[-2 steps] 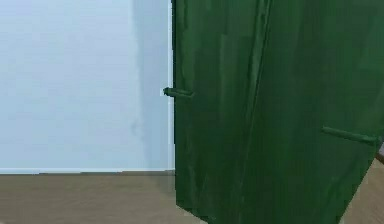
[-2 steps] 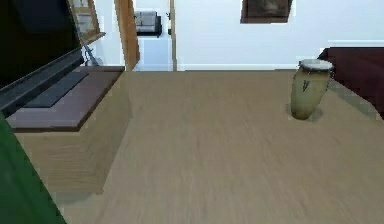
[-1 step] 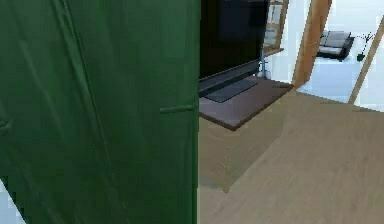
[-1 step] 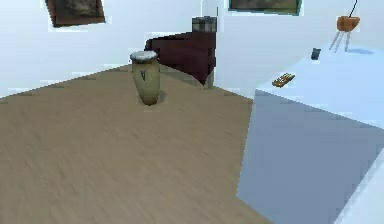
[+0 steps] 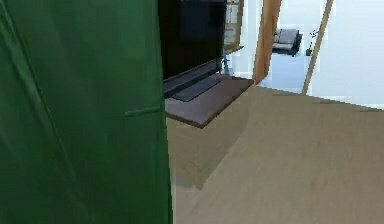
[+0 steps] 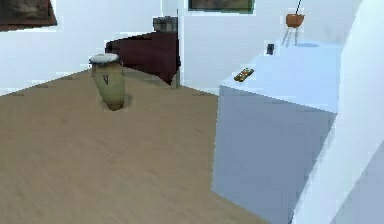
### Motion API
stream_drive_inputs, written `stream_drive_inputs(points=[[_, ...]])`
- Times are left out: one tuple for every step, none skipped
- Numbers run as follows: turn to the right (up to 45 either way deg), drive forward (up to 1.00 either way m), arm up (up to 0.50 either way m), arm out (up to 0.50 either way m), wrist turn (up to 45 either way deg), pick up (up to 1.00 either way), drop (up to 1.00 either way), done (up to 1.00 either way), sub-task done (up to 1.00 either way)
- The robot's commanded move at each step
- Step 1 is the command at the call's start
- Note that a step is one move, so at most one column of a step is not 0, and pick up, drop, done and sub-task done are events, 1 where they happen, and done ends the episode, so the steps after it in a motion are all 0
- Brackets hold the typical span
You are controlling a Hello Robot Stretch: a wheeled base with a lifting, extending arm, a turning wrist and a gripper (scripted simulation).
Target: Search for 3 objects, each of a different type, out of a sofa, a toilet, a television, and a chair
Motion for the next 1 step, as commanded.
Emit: stream_drive_inputs(points=[[0.0,0.15,0.00,0.00,0.0,0.00,0.00,0.00,0.00]])
